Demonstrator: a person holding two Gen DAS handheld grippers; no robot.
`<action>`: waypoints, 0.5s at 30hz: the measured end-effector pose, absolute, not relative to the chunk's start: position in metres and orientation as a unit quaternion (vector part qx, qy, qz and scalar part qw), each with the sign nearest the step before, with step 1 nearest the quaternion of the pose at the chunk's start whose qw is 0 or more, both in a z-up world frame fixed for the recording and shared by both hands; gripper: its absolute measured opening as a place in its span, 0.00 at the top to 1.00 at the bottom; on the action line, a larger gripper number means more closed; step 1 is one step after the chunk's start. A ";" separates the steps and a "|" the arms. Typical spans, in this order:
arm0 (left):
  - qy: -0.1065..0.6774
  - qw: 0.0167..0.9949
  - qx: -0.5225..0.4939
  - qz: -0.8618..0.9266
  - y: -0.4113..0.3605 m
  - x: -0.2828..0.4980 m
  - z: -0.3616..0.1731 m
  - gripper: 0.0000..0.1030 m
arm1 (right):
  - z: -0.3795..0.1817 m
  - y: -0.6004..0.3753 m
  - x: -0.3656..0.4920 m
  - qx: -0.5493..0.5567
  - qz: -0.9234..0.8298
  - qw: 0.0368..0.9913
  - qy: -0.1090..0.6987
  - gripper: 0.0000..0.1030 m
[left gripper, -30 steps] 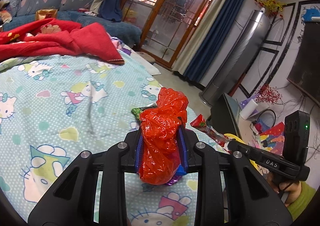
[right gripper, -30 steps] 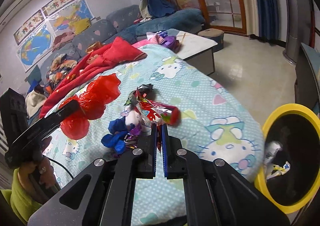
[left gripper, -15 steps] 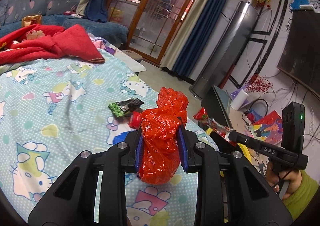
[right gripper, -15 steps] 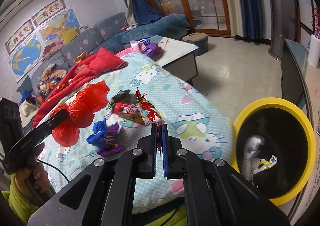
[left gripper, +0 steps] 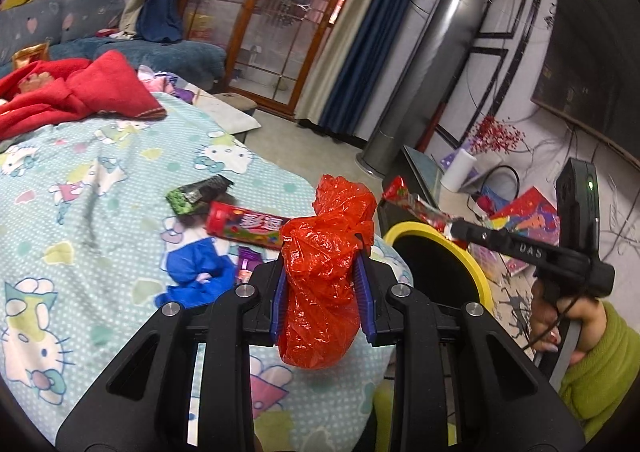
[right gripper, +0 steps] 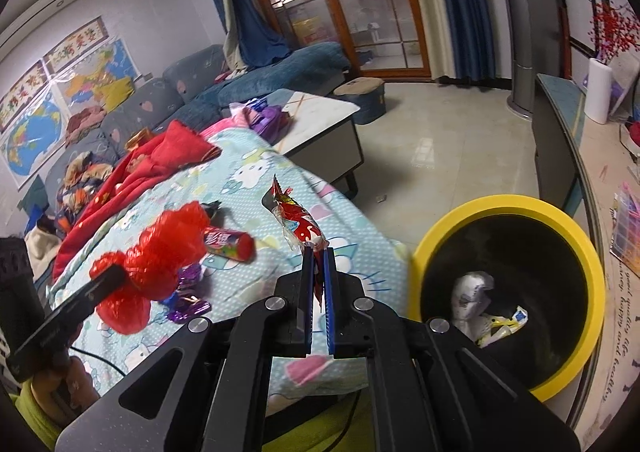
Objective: Collect trash
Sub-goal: 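Carry the red bag and red wrapper over the yellow bin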
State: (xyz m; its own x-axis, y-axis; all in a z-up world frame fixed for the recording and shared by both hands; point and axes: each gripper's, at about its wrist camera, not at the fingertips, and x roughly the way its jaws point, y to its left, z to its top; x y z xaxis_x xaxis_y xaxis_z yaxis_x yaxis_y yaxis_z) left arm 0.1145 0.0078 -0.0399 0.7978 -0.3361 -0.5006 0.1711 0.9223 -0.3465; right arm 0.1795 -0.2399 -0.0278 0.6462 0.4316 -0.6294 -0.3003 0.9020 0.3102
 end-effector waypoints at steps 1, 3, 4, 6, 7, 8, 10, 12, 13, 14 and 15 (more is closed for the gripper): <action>0.288 0.937 -0.141 -0.139 0.004 0.114 -0.040 0.79 | -0.028 -0.243 0.180 0.090 0.199 0.904 0.368 0.95; 0.289 0.937 -0.133 -0.145 -0.003 0.114 -0.040 0.79 | -0.028 -0.249 0.180 0.090 0.189 0.907 0.365 0.95; 0.289 0.937 -0.131 -0.148 -0.006 0.115 -0.040 0.79 | -0.028 -0.253 0.180 0.092 0.184 0.908 0.364 0.95; 0.289 0.937 -0.125 -0.152 -0.012 0.116 -0.041 0.79 | -0.029 -0.261 0.181 0.097 0.173 0.910 0.364 0.95; 0.289 0.937 -0.123 -0.154 -0.016 0.116 -0.041 0.79 | -0.030 -0.265 0.181 0.098 0.168 0.911 0.363 0.95; 0.290 0.936 -0.120 -0.158 -0.019 0.117 -0.041 0.79 | -0.030 -0.268 0.182 0.099 0.163 0.912 0.362 0.95; 0.290 0.936 -0.114 -0.162 -0.024 0.118 -0.041 0.79 | -0.031 -0.275 0.183 0.098 0.151 0.916 0.359 0.95; 0.290 0.936 -0.109 -0.167 -0.029 0.118 -0.041 0.79 | -0.032 -0.283 0.184 0.100 0.141 0.918 0.357 0.95; 0.290 0.936 -0.107 -0.169 -0.032 0.119 -0.041 0.79 | -0.033 -0.287 0.185 0.103 0.136 0.919 0.357 0.95; 0.290 0.935 -0.105 -0.172 -0.035 0.119 -0.041 0.79 | -0.034 -0.291 0.185 0.108 0.132 0.919 0.356 0.95; 0.291 0.935 -0.100 -0.177 -0.040 0.120 -0.041 0.79 | -0.034 -0.296 0.186 0.115 0.128 0.918 0.356 0.95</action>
State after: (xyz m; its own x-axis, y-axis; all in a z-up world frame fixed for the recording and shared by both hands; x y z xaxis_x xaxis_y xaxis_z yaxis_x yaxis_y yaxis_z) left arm 0.1204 -0.0397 -0.0409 0.7687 -0.3887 -0.5080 0.2725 0.9175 -0.2898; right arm 0.1858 -0.2962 -0.0345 0.7136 0.3172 -0.6247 -0.1529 0.9406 0.3030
